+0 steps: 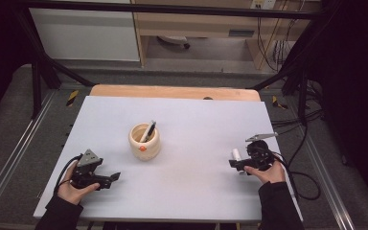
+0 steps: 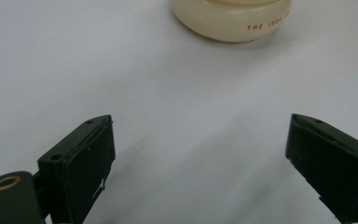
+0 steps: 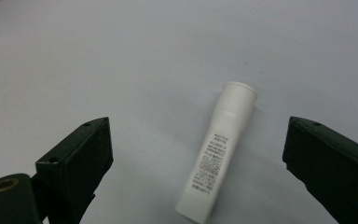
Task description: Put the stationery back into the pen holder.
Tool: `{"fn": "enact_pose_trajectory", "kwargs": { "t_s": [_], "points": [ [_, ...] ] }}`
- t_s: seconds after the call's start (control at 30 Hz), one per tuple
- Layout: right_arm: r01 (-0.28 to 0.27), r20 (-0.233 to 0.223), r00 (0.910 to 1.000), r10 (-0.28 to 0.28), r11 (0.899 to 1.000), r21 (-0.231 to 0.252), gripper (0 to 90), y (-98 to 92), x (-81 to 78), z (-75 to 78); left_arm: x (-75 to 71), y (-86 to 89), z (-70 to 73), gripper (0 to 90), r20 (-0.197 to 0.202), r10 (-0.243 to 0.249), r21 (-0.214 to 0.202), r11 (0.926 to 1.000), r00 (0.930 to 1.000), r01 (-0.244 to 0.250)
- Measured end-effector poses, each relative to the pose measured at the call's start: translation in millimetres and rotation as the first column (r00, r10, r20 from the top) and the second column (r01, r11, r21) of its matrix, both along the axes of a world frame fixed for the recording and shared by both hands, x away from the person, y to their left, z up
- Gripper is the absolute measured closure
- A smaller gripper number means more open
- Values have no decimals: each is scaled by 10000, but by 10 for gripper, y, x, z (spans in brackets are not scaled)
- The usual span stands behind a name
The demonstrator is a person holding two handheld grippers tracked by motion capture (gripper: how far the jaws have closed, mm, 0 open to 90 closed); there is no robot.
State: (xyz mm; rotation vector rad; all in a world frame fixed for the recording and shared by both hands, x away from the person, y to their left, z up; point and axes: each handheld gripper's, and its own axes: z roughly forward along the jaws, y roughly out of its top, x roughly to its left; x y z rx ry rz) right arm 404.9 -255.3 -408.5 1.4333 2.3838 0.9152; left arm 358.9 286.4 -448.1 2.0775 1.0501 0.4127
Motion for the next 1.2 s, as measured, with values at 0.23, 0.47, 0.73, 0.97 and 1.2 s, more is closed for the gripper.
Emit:
{"fn": "enact_pose_trajectory", "kwargs": {
  "t_s": [0.23, 0.47, 0.73, 0.97, 1.2],
  "points": [
    [403, -749, 9963, -425, 9987, -304, 167, -4, 151, -42, 3, -15, -24, 80, -75, -34, 20, 10000, 10000, 34],
    [787, -1100, 9904, -836, 9957, -478, 271, -14, 151, -51, 3, -17, -31, 81, -111, -62, 38, 10000, 9999, 62],
    [946, -1474, 9836, -1043, 9930, -711, 381, 18, 128, -84, 7, -10, -36, 80, -153, -20, -8, 10000, 9999, 20],
    [1219, -1667, 9765, -1363, 9881, -939, 494, 53, 135, -102, 10, -13, -49, 80, -228, -17, 17, 10000, 9997, 17],
    [1270, -1867, 9713, -1472, 9851, -1160, 552, 94, 163, -122, 12, -9, -50, 80, -247, 2, -16, 10000, 9997, -3]
  ]
}}
